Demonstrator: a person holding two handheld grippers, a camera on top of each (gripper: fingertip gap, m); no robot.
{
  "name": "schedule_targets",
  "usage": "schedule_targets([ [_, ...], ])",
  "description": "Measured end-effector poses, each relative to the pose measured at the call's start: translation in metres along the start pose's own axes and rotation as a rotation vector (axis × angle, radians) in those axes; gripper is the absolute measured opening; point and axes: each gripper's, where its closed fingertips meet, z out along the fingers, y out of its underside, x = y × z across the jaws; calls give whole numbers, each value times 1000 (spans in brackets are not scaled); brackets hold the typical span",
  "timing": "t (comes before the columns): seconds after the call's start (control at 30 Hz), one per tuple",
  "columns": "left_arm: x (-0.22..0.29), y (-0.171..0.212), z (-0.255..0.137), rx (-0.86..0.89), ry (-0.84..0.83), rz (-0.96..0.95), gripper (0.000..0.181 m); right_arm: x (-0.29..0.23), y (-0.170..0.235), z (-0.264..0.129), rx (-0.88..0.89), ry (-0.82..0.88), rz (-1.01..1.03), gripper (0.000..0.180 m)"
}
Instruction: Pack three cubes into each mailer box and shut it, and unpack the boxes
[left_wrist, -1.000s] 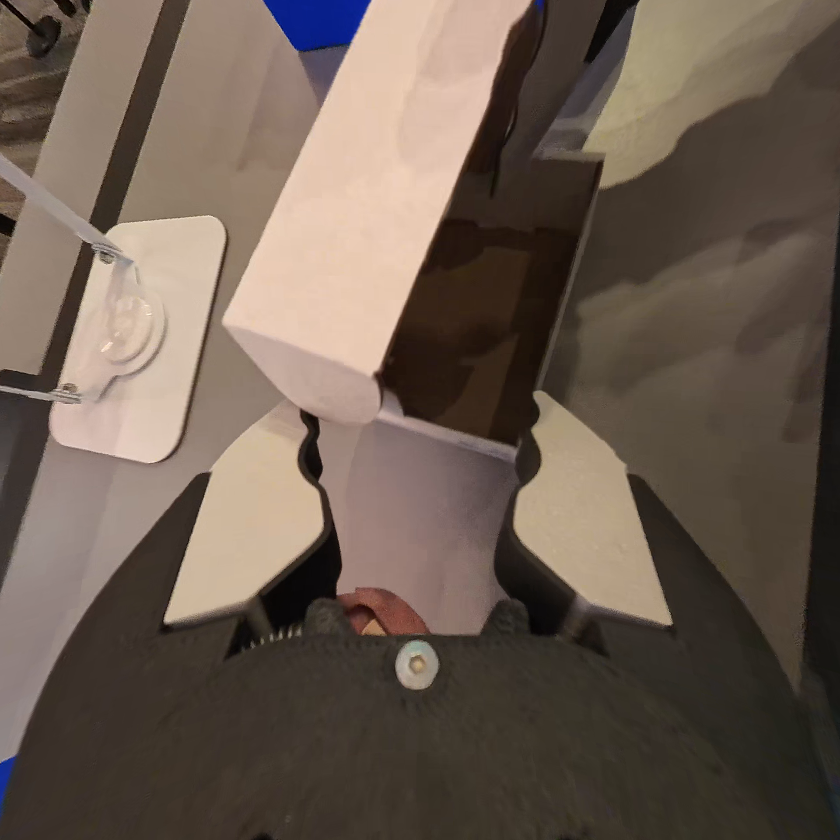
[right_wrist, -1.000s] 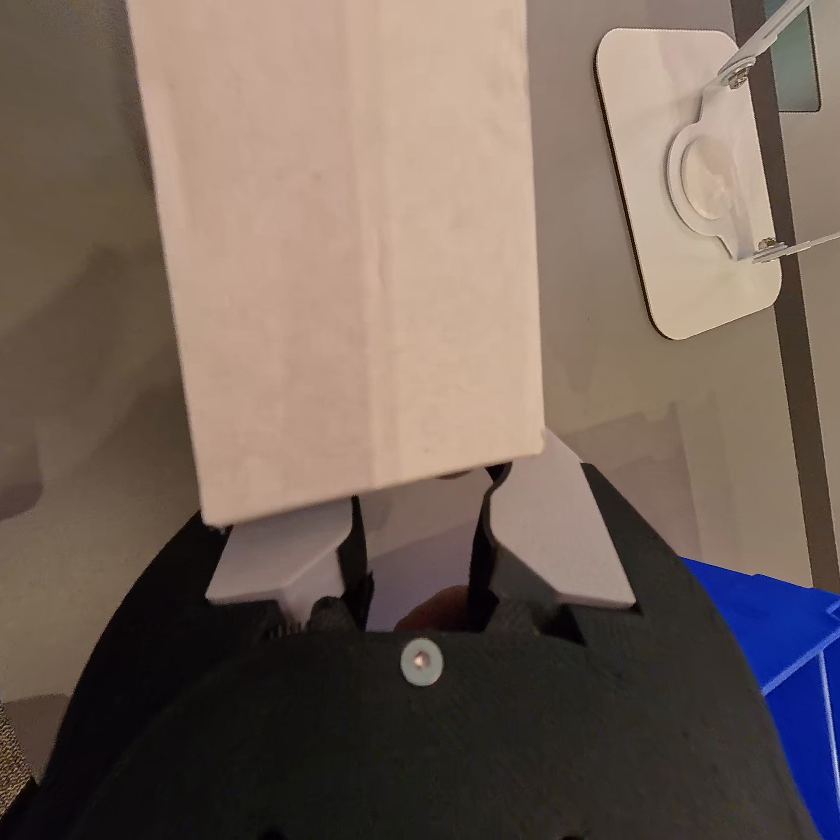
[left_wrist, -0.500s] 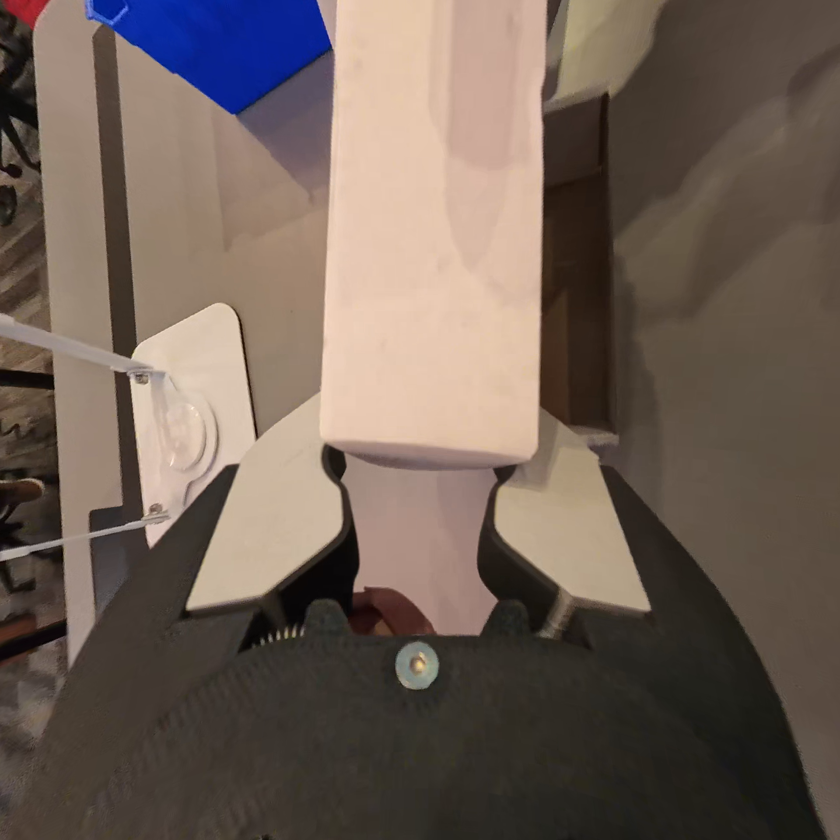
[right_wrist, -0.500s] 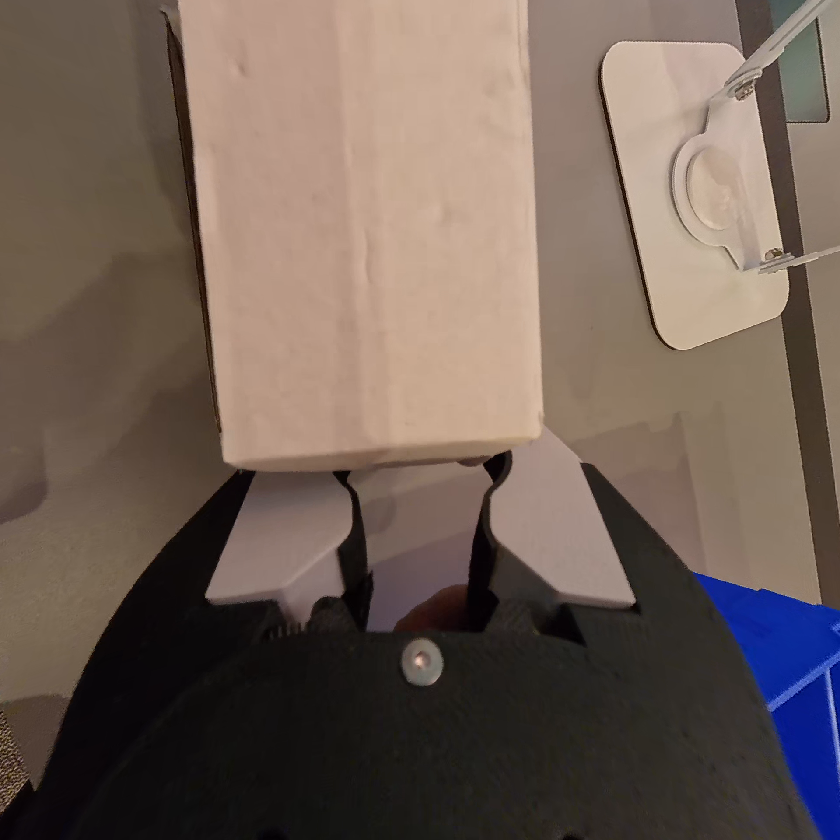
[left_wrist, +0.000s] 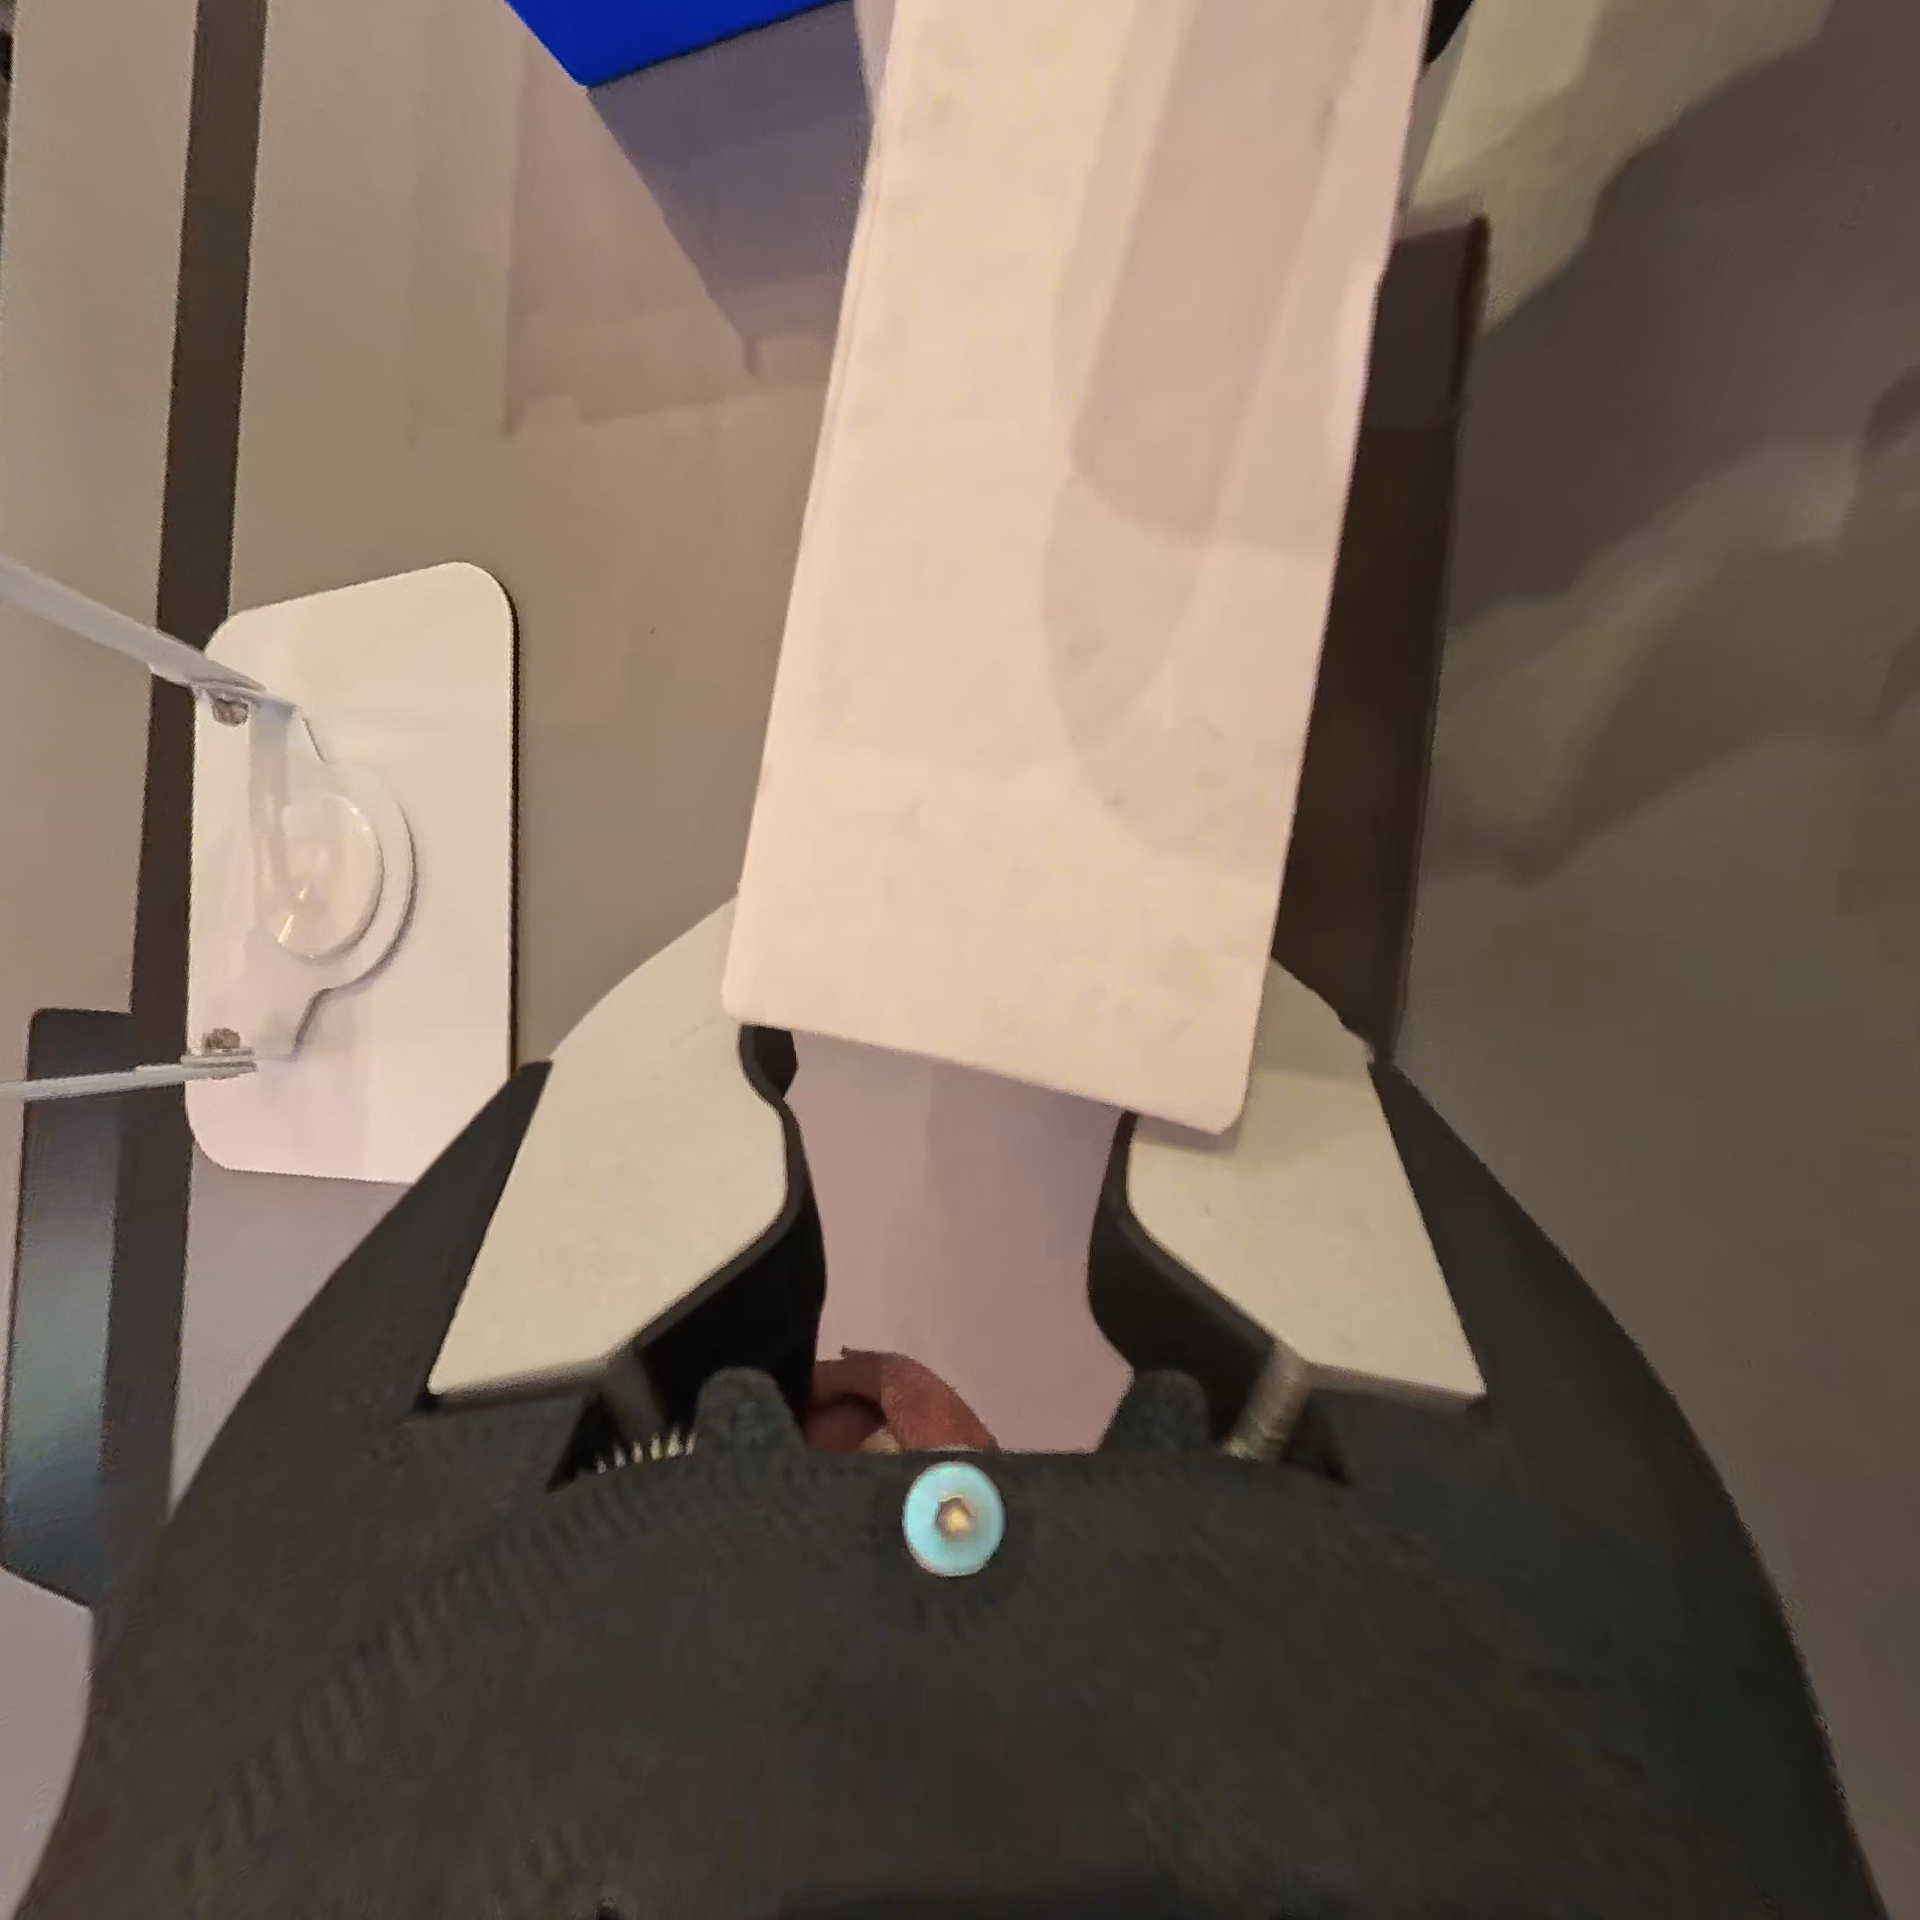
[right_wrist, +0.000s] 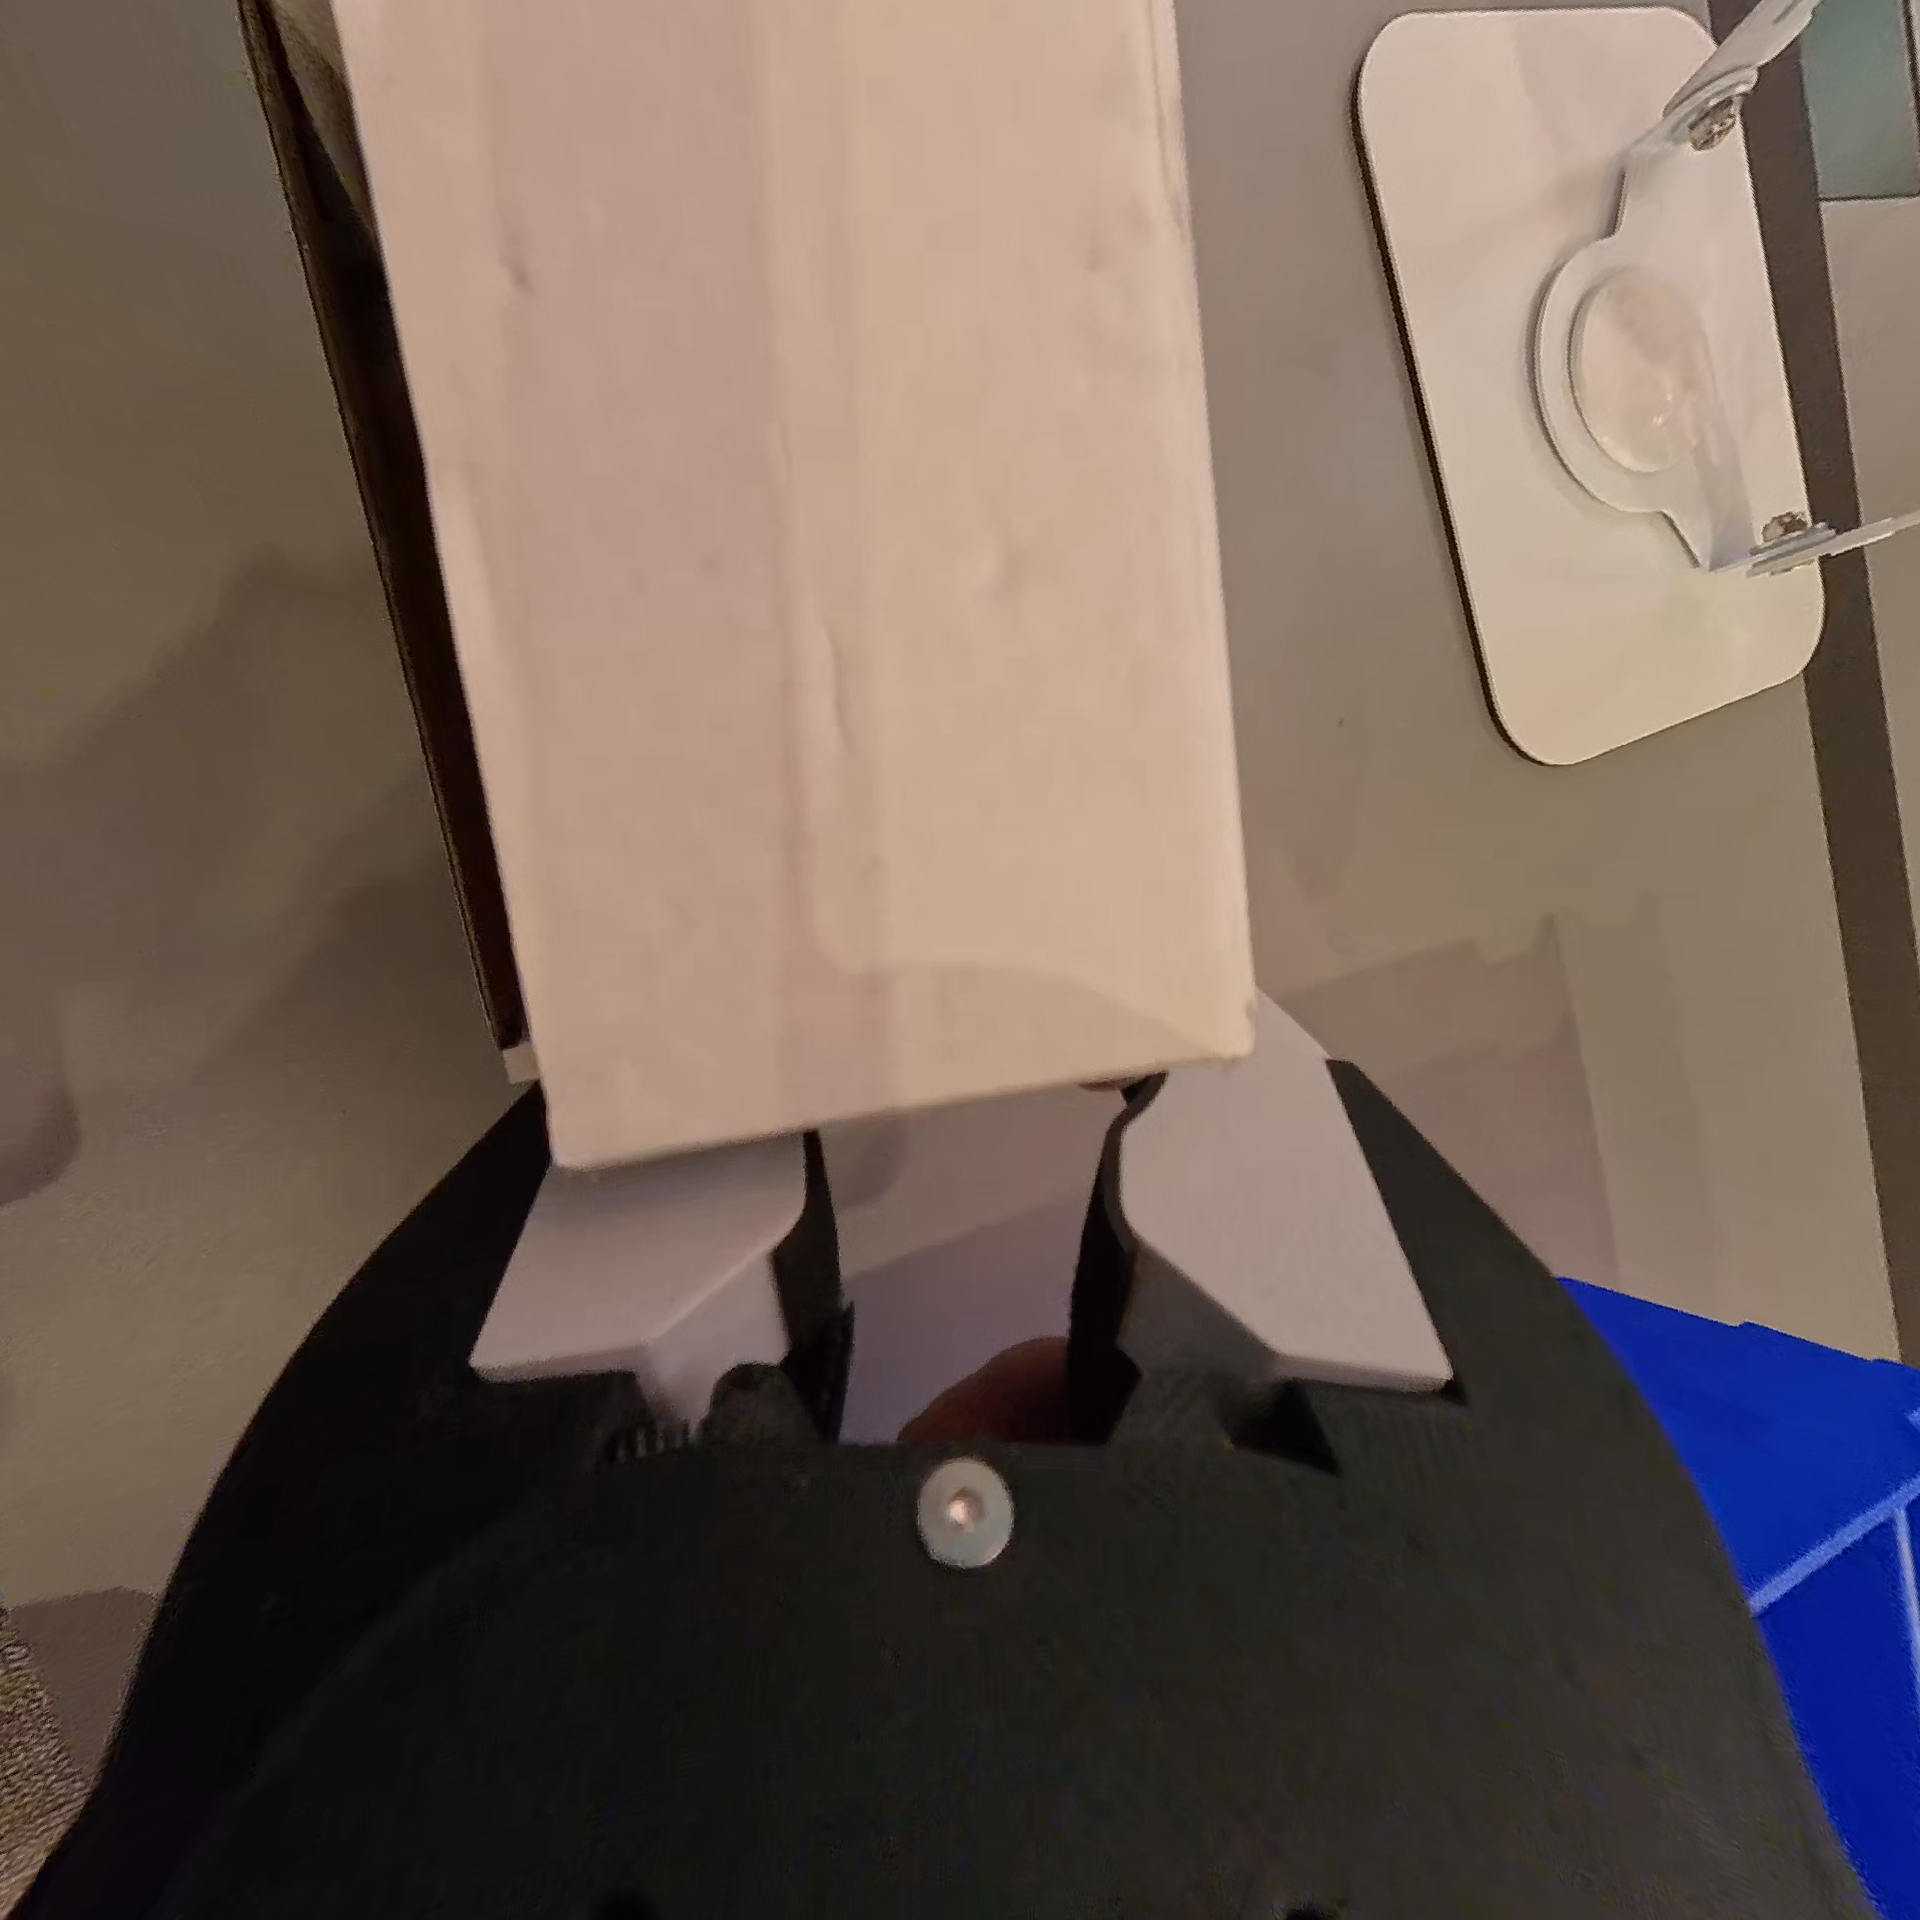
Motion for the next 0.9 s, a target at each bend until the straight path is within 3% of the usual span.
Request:
schedule_targets([
  [0.2, 11, 7, 3, -23, -62, 41, 60, -4, 2, 0, -10, 7, -28, 53],
  [0.4, 26, 16, 5, -76, -130, 149, 63, -25, 7, 0, -19, -90, -58, 73],
  [0.7, 25, 18, 7, -148, -182, 198, 61, -39, 9, -47, 6, -179, -56, 86],
  [0.83, 25, 18, 7, -160, -191, 189, 60, -46, -5, -59, 62, -87, -117, 84],
  [0.9, 25, 17, 7, -167, -202, 203, 60, -46, -19, -62, 89, 52, -220, 77],
])
